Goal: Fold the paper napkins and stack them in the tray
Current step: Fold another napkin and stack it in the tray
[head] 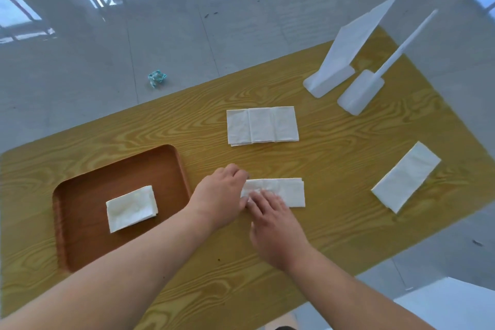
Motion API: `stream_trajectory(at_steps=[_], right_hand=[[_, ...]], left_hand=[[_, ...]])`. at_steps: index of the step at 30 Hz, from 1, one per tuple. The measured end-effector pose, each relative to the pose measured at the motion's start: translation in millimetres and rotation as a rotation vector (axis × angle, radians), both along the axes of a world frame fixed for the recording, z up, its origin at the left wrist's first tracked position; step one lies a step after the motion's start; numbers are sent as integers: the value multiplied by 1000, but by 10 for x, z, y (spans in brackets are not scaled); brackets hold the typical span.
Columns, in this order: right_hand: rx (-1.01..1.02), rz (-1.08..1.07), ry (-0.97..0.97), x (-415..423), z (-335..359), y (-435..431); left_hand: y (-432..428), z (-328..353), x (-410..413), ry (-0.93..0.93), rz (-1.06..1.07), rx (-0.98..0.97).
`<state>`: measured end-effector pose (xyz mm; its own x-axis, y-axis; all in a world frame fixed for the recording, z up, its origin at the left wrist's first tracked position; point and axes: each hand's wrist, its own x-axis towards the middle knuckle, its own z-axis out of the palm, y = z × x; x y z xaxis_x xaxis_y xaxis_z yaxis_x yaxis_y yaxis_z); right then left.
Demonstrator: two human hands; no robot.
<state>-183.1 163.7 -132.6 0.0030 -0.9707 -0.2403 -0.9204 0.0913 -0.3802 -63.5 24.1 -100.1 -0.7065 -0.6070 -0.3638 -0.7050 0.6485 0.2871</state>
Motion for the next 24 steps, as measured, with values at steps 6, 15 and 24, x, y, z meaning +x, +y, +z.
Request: stream_trajectory(at_steps=[6, 15, 24], right_hand=[[-80, -58, -101, -133, 84, 7], [-23, -85, -144, -368, 8, -47], [-12, -44, -215, -350, -15, -304]], left_hand=[[-136, -58, 66, -232, 41, -35], [-188, -124, 50, -215, 224, 156], [-158, -143, 40, -141, 435, 420]])
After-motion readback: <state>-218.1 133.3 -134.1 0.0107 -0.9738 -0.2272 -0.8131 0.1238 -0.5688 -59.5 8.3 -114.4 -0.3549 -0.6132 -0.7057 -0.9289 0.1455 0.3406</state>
